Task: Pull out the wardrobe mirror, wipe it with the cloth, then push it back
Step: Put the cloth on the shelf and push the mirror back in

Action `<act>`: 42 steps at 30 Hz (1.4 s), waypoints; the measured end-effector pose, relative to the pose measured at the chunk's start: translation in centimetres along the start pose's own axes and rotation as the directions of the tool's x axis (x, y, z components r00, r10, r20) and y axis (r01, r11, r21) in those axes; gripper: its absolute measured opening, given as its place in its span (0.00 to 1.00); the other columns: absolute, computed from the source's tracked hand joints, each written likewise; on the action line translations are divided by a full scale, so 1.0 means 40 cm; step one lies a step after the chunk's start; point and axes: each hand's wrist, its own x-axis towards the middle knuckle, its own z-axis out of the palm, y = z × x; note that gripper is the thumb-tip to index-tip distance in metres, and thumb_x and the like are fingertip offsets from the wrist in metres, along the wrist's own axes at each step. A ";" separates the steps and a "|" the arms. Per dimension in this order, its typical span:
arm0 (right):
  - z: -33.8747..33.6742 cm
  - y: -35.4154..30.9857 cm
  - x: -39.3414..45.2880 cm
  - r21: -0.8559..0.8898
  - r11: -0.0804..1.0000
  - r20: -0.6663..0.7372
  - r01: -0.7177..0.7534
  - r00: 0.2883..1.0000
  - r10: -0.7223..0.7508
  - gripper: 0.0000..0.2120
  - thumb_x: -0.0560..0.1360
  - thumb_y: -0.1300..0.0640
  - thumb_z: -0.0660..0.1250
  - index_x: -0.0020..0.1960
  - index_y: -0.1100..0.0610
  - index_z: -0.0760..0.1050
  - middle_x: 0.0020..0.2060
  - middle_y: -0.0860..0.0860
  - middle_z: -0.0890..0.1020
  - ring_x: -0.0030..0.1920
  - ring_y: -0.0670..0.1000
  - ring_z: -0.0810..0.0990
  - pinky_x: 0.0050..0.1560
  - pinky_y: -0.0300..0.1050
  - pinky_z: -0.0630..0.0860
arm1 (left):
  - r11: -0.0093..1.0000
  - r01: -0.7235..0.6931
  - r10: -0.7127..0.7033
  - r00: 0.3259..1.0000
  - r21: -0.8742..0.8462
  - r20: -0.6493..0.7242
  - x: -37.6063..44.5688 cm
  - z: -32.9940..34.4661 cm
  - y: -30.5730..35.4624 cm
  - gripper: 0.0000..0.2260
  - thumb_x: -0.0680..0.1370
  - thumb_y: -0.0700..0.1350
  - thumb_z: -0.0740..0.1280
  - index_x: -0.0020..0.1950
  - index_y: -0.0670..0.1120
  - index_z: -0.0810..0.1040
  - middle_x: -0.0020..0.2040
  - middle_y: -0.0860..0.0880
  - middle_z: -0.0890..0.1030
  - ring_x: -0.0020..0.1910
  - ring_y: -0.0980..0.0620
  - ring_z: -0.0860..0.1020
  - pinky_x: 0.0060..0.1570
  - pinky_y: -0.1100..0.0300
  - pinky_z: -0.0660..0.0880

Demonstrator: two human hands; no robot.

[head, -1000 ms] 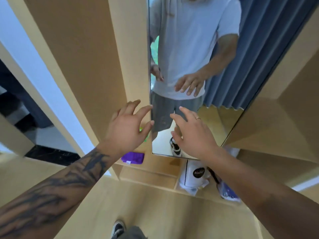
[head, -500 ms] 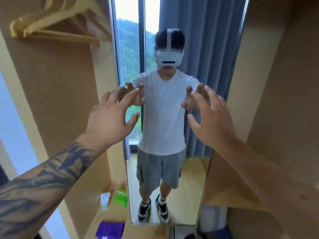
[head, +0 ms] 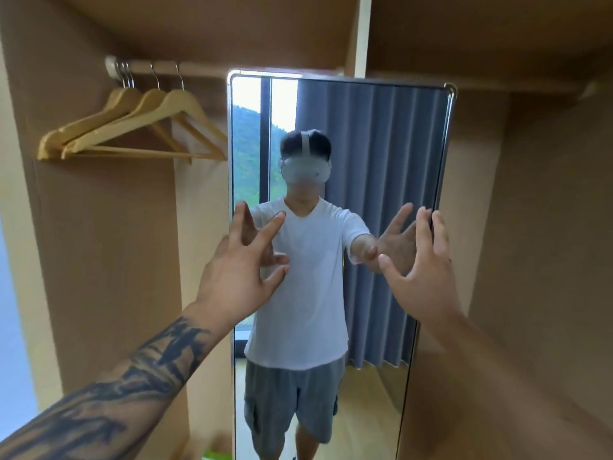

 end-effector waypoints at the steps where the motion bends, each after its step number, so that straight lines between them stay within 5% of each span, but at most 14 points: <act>1: 0.003 0.002 0.001 0.008 1.000 -0.012 -0.007 1.000 0.007 0.47 0.78 0.45 0.71 0.85 0.50 0.45 0.85 0.49 0.48 0.84 0.47 0.46 0.78 0.47 0.53 | 1.000 -0.005 0.005 1.000 -0.012 -0.008 0.000 0.008 -0.006 0.39 0.79 0.63 0.71 0.84 0.69 0.53 0.87 0.50 0.39 0.73 0.36 0.74 0.55 0.45 0.82; 11: -0.014 0.016 -0.011 0.120 0.982 -0.018 -0.145 0.989 0.148 0.47 0.79 0.46 0.73 0.85 0.46 0.46 0.84 0.44 0.54 0.83 0.48 0.56 0.79 0.51 0.60 | 0.996 0.011 -0.010 1.000 -0.090 0.010 0.004 0.076 -0.039 0.38 0.80 0.64 0.68 0.84 0.70 0.48 0.85 0.54 0.30 0.65 0.35 0.75 0.59 0.45 0.79; 17: -0.040 0.005 -0.046 0.129 0.986 -0.057 -0.106 0.992 0.114 0.43 0.80 0.52 0.73 0.85 0.47 0.50 0.83 0.42 0.57 0.81 0.42 0.55 0.77 0.42 0.55 | 0.990 0.063 -0.056 0.997 -0.128 0.059 0.018 0.118 -0.029 0.44 0.78 0.68 0.68 0.82 0.72 0.40 0.86 0.51 0.34 0.73 0.35 0.69 0.68 0.43 0.74; 23: -0.075 -0.018 -0.095 0.171 0.985 -0.084 -0.040 0.995 0.055 0.38 0.82 0.60 0.68 0.85 0.50 0.52 0.82 0.44 0.59 0.81 0.46 0.60 0.79 0.55 0.66 | 0.990 0.110 -0.095 0.982 -0.090 0.161 0.013 0.154 -0.006 0.44 0.78 0.73 0.61 0.80 0.72 0.32 0.87 0.52 0.40 0.83 0.35 0.59 0.77 0.39 0.65; 29: -0.086 -0.071 -0.151 0.127 0.990 -0.189 0.055 0.982 -0.030 0.34 0.82 0.64 0.67 0.84 0.56 0.57 0.79 0.44 0.61 0.78 0.36 0.56 0.75 0.26 0.54 | 0.989 0.007 0.045 0.936 -0.146 0.350 -0.019 0.138 0.030 0.40 0.78 0.74 0.59 0.82 0.71 0.37 0.88 0.53 0.47 0.84 0.41 0.59 0.79 0.44 0.64; 33: -0.086 -0.119 -0.183 0.101 0.990 -0.239 0.101 0.968 -0.074 0.33 0.81 0.66 0.67 0.83 0.60 0.58 0.80 0.51 0.63 0.78 0.32 0.55 0.75 0.29 0.56 | 0.956 -0.147 0.243 0.881 -0.253 0.405 -0.087 0.122 0.085 0.43 0.73 0.80 0.55 0.82 0.72 0.38 0.87 0.56 0.51 0.84 0.50 0.59 0.78 0.47 0.66; 37: -0.081 -0.169 -0.211 0.123 0.981 -0.228 0.147 0.967 -0.116 0.33 0.82 0.67 0.65 0.83 0.57 0.57 0.79 0.40 0.59 0.81 0.48 0.62 0.76 0.58 0.70 | 0.877 -0.068 0.292 0.861 -0.475 0.416 -0.167 0.118 0.135 0.52 0.69 0.80 0.62 0.85 0.65 0.39 0.86 0.63 0.49 0.83 0.66 0.46 0.82 0.57 0.58; 42: -0.065 -0.212 -0.240 0.091 0.977 -0.219 0.192 0.961 -0.168 0.32 0.82 0.64 0.59 0.83 0.53 0.55 0.81 0.31 0.50 0.81 0.39 0.55 0.75 0.62 0.69 | 0.807 0.002 0.305 0.855 -0.591 0.419 -0.220 0.103 0.172 0.61 0.65 0.79 0.71 0.87 0.59 0.41 0.85 0.66 0.52 0.83 0.67 0.48 0.82 0.57 0.56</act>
